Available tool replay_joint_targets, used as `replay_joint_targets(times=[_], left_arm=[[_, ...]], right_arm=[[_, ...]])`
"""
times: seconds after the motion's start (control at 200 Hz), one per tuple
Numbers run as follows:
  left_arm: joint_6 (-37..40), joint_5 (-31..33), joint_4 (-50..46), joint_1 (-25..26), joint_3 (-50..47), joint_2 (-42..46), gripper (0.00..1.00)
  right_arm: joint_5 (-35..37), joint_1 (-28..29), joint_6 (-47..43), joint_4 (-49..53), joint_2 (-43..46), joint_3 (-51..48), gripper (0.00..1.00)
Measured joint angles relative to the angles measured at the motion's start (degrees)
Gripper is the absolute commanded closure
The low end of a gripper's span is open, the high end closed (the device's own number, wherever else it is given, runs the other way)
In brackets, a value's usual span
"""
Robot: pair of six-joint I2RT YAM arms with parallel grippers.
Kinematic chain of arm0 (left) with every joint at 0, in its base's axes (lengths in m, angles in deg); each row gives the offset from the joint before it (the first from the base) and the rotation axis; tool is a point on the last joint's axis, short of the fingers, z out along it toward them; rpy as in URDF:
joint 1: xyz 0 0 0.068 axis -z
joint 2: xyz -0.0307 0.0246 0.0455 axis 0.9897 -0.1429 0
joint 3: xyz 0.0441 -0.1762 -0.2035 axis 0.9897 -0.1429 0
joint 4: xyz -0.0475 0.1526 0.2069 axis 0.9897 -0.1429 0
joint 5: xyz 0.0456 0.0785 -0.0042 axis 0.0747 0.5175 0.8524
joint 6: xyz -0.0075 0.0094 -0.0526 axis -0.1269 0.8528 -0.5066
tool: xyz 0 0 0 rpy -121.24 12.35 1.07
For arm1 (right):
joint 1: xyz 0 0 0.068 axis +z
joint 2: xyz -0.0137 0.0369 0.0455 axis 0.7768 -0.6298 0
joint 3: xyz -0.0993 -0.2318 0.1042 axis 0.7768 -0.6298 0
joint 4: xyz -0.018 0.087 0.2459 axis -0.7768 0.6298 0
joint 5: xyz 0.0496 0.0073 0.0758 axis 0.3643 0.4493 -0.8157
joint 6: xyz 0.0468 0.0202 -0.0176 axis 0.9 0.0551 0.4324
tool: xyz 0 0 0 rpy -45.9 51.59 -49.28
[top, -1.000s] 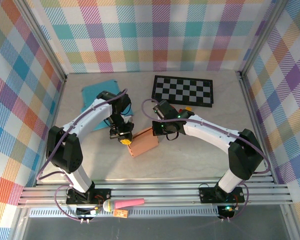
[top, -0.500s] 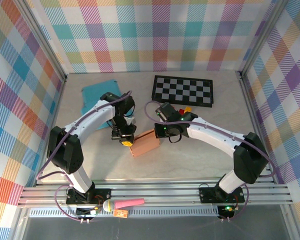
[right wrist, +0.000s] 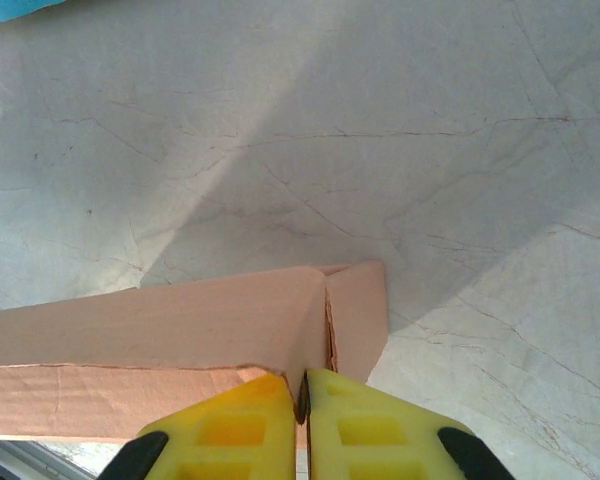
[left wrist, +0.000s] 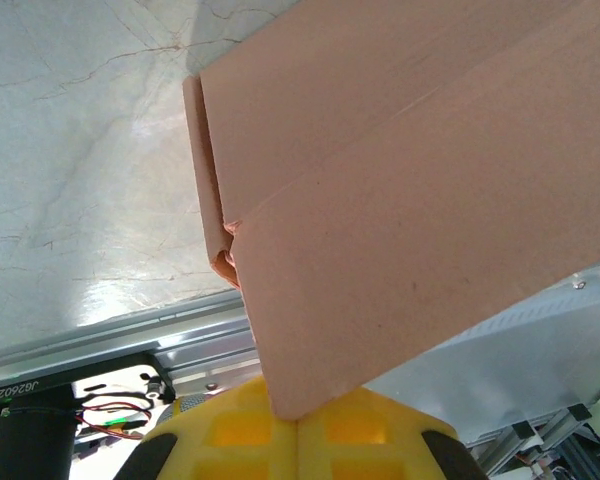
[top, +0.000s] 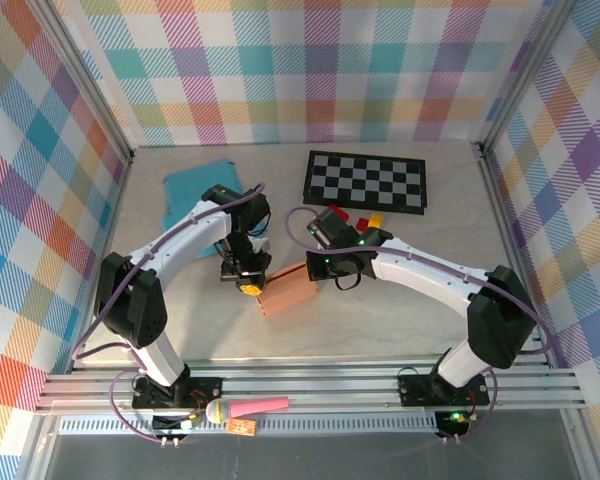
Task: Fold the paper box
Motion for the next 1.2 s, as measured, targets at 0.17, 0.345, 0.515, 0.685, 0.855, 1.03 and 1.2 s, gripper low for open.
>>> replay_joint_targets(times=[0.17, 0.345, 0.515, 0.685, 0.855, 1.03, 1.2], left_arm=[[1.3, 1.4, -0.9, 0.0, 0.1, 0.0, 1.00], [2.4, 3.4, -1.6, 0.0, 1.2, -0.1, 1.00], [2.3, 3.4, -1.2, 0.0, 0.2, 0.0, 1.00], [1.6, 2.9, 0.7, 0.0, -2.4, 0.5, 1.00], [1.0, 2.5, 3.9, 0.0, -6.0, 2.2, 1.00], [0.9, 2.5, 5.4, 0.1, -6.8, 2.5, 1.00], [0.6, 2.5, 6.1, 0.1, -6.8, 2.6, 1.00]], right_arm=[[0.4, 0.4, 0.6, 0.0, 0.0, -0.1, 0.88], [0.6, 0.9, 1.0, 0.0, 0.0, -0.1, 0.88], [1.2, 1.7, 2.2, -0.1, 0.0, -0.3, 0.88], [1.7, 2.1, 3.4, -0.3, 0.0, -0.9, 0.85], [1.5, 2.3, 4.5, -0.3, 0.0, -1.6, 0.84], [1.4, 2.5, 5.6, -0.3, 0.1, -1.6, 0.78], [1.0, 2.5, 6.8, -0.2, 0.9, -2.0, 0.65]])
